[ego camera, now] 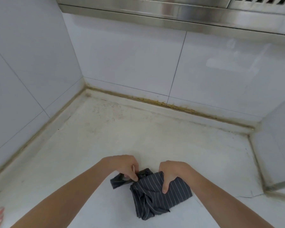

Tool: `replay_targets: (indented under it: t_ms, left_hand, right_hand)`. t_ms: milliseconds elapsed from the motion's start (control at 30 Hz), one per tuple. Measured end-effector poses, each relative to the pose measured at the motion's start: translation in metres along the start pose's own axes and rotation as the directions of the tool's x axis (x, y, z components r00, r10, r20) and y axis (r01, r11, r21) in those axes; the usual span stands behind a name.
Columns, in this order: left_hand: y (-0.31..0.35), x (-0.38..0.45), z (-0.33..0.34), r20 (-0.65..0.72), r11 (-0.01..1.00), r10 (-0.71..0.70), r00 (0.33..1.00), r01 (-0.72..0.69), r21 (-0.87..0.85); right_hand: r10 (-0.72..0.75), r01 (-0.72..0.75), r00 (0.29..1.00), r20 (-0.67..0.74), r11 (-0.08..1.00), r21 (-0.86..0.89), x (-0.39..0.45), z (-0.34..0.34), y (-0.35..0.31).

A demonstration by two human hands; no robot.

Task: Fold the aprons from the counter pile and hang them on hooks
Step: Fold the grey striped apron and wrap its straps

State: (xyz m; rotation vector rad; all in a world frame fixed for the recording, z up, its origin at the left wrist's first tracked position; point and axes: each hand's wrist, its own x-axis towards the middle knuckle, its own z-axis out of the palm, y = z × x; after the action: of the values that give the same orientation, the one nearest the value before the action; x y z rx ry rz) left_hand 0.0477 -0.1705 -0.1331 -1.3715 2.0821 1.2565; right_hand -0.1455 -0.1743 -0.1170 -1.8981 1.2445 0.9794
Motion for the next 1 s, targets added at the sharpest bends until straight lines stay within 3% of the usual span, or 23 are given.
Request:
replay_targets:
  t_ms: [100,200,267,400,567,700,767,900,1000]
  left_hand:
    - [0.013,-0.009,-0.006,0.086,0.997,-0.030,0.996,0.036,-0.067]
    - [0.030,-0.027,-0.018,-0.023,0.870,-0.050,0.998,0.032,-0.492]
    - [0.043,-0.044,-0.032,-0.078,0.781,0.032,0.996,-0.074,-0.620]
    - [0.074,-0.079,-0.053,-0.058,0.815,0.166,0.984,-0.170,-0.553]
    - [0.084,-0.112,-0.073,-0.012,0.895,0.025,1.000,-0.028,-0.446]
    - [0.083,-0.121,-0.098,-0.072,0.984,-0.146,0.987,0.138,-0.114]
    - [0.086,-0.128,-0.108,-0.078,0.983,-0.081,0.994,0.066,-0.173]
    - [0.104,-0.146,-0.107,0.001,0.936,0.102,0.995,-0.096,-0.339]
    - [0.112,-0.142,-0.102,-0.004,0.904,0.179,0.984,-0.166,-0.394]
  right_hand:
    - [0.008,-0.008,1.000,0.004,1.000,-0.012,-0.011,0.003,0.000]
    - [0.040,-0.041,0.999,-0.011,0.998,-0.043,-0.028,0.005,-0.003]
    - [0.054,-0.055,0.998,-0.041,0.998,-0.009,-0.043,0.001,-0.004]
    - [0.087,-0.054,0.991,-0.102,0.955,0.292,-0.085,-0.008,0.010]
    - [0.183,0.056,0.951,-0.249,0.691,0.721,-0.136,-0.015,0.030]
    - [0.207,0.086,0.928,-0.310,0.691,0.717,-0.166,-0.031,0.022]
    - [0.233,0.157,0.895,-0.381,0.634,0.757,-0.176,-0.038,0.022]
    - [0.361,0.437,0.747,-0.558,0.366,0.822,-0.196,-0.047,0.030]
    - [0.384,0.557,0.701,-0.601,0.232,0.797,-0.211,-0.054,0.030]
